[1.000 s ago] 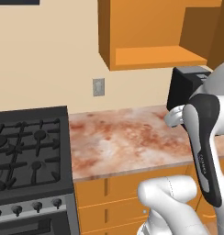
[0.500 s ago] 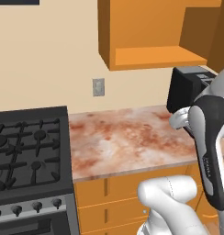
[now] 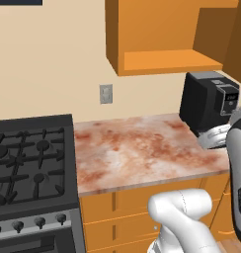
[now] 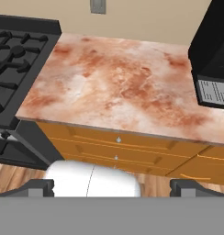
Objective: Open the cabinet and move the ladle to the pot. Then close the cabinet.
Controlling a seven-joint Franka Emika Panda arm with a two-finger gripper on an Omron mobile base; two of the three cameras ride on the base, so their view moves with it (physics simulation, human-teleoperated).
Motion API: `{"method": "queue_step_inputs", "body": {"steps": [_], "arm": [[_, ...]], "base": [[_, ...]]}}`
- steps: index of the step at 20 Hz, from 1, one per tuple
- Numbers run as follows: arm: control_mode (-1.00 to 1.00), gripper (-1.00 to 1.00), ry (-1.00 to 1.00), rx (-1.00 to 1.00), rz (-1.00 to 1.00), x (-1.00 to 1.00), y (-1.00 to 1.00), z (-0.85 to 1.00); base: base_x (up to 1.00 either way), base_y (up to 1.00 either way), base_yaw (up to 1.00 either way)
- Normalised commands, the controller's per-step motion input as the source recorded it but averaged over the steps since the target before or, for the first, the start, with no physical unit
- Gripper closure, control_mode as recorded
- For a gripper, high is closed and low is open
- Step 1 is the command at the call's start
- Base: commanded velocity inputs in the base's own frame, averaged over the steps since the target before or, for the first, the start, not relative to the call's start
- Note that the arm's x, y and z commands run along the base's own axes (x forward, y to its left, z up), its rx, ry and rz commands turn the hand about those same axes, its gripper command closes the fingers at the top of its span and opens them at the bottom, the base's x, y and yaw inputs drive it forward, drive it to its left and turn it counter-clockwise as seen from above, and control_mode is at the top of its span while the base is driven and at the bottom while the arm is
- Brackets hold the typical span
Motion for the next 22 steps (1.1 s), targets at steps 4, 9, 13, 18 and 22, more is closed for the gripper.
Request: {"method": "queue_step_inputs", "body": {"steps": [4, 9, 13, 18, 22], "arm": [[-1.00, -1.00, -0.01, 0.00, 0.00, -0.25, -0.01, 0.06], [-1.00, -1.00, -0.02, 0.00, 0.00, -0.02, 0.00, 0.00], [-1.00, -1.00, -0.05, 0.00, 0.00, 0.00, 0.00, 0.00], [-1.00, -1.00, -0.03, 0.00, 0.00, -0.11, -0.06, 0.00], [-1.00, -1.00, 0.00, 0.00, 0.00, -0.37, -0.30, 0.00]], "base": [[0.00, 0.00, 0.00], [0.00, 0.00, 0.00], [0.00, 0.00, 0.00], [0.00, 0.00, 0.00], [0.00, 0.00, 0.00]]}}
